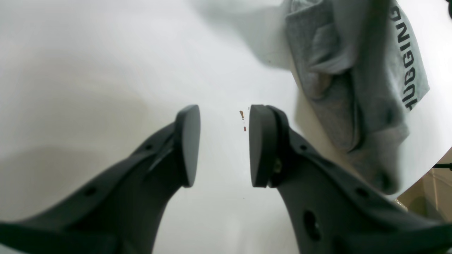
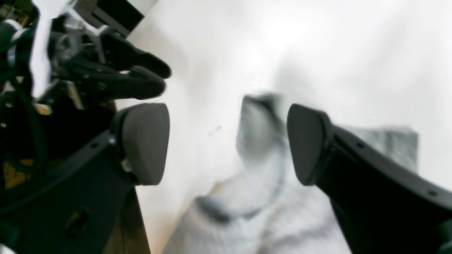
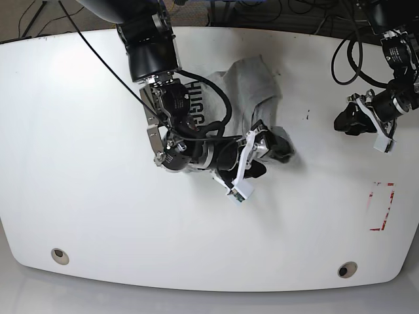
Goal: Layout the t-shirt on the table in an organized manner, then fold the t-shirt properly
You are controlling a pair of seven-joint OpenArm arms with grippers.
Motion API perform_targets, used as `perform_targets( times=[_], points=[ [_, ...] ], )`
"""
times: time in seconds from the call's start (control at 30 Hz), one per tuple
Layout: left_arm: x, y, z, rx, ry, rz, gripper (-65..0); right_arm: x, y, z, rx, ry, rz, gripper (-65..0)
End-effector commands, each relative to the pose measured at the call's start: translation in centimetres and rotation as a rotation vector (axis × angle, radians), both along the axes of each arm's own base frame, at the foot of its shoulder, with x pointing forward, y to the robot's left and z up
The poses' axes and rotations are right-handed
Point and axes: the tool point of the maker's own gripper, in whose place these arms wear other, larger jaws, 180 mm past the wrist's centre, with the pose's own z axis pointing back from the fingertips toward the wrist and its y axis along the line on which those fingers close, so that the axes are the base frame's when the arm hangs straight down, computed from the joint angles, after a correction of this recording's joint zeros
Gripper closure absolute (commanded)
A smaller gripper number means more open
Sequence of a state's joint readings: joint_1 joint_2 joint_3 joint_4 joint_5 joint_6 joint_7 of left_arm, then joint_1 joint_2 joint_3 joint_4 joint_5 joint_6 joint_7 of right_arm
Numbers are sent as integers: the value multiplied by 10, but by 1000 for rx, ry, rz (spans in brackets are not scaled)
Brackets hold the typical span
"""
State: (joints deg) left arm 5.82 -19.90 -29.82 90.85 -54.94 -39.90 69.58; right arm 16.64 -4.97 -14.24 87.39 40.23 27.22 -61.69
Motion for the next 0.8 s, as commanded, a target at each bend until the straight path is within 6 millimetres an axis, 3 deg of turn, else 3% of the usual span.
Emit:
perform_targets(
  times=[0.0,0.23,0.4,0.67,0.77],
  points=[
    [9,2,15,3,-53,-5,-218,8,-9,16,6,-64,-7,-490],
    [8,-3,13,-3,-47,-17,-218,-1,-43,2,-74,-88,-25,-490],
    [8,-24,12,1,-46,-89,-218,-4,-69,-12,-140,-84,-37,-488],
    [4,-104,37,25,-147,-308,-215,-1,-105,-19,-233,-121,-53,-484],
    [0,-127,36,47,-156,-371,-204,6,-113,-16,-233,-145,-72,-445]
  ],
)
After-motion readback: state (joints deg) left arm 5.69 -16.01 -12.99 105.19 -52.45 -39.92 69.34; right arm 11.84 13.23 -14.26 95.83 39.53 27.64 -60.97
